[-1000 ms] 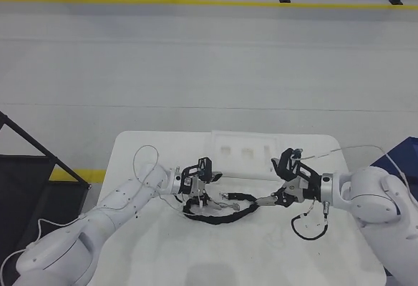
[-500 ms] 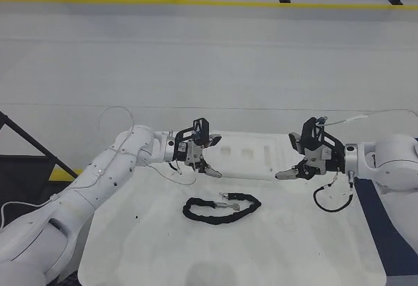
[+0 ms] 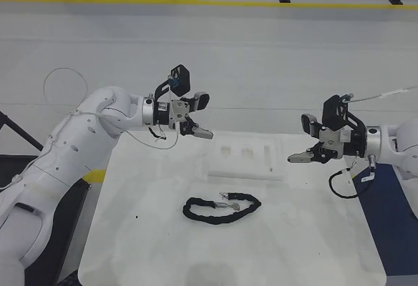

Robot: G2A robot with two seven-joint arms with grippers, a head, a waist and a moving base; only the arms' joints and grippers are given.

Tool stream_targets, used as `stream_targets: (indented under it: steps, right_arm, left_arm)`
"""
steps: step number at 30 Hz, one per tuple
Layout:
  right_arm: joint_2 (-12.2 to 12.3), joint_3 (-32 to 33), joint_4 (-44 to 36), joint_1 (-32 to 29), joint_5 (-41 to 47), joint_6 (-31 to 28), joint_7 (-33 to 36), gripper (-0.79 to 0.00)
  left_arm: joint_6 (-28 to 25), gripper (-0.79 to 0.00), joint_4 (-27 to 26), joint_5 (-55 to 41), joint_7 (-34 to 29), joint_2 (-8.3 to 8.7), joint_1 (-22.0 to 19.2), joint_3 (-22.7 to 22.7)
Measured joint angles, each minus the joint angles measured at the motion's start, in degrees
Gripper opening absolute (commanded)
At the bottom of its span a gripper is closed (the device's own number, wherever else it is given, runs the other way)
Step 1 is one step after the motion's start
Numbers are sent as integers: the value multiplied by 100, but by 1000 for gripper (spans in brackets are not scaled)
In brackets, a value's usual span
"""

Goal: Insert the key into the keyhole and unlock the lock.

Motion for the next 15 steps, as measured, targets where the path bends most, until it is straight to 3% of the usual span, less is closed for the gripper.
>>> stream_targets:
  steps: [15]
  right_arm:
    - [-2, 0, -1, -1, -4, 4, 4, -1]
  left_arm:
    - [0, 0, -38, -40, 9, 18, 16, -19]
